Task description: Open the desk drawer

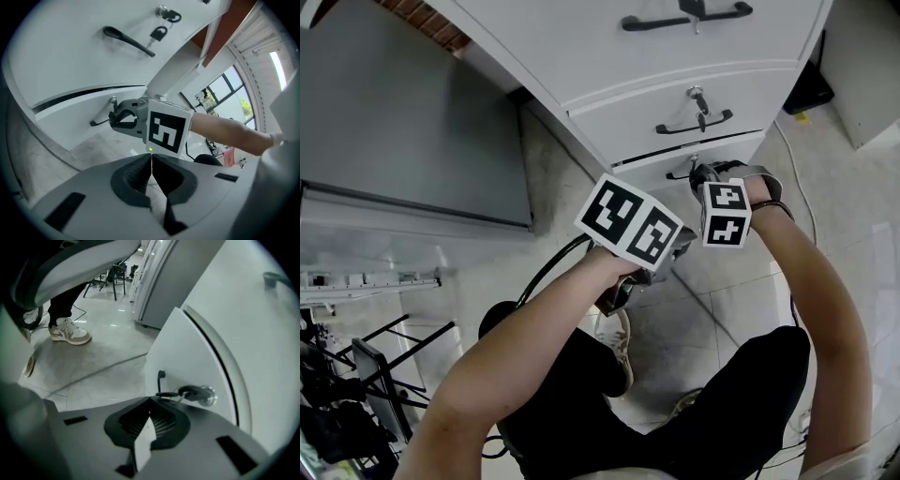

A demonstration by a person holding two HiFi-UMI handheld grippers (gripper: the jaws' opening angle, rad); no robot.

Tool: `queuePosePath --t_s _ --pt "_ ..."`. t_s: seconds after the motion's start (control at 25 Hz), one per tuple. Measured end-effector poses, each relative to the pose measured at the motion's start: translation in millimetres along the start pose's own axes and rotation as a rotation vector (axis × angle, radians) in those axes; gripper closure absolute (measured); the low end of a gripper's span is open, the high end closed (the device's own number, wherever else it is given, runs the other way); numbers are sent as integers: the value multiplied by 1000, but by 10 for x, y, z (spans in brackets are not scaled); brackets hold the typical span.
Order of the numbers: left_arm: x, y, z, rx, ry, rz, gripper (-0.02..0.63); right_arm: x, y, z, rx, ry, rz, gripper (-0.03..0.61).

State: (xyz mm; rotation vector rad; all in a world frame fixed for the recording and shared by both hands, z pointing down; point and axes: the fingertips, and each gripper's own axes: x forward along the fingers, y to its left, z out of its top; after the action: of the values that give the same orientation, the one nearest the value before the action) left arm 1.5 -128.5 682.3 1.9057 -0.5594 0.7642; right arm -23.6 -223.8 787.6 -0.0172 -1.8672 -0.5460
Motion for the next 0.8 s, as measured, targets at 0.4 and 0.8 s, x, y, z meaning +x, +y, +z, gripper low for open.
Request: queuePosePath --t_s 0.4,0.8 --pt "-70 -4 -42 -31 -18 1 604 -113 -174 -100 -13 0 -83 492" --pt "-98 63 -69 -44 -19 5 604 64 -168 -75 -35 44 -96 526"
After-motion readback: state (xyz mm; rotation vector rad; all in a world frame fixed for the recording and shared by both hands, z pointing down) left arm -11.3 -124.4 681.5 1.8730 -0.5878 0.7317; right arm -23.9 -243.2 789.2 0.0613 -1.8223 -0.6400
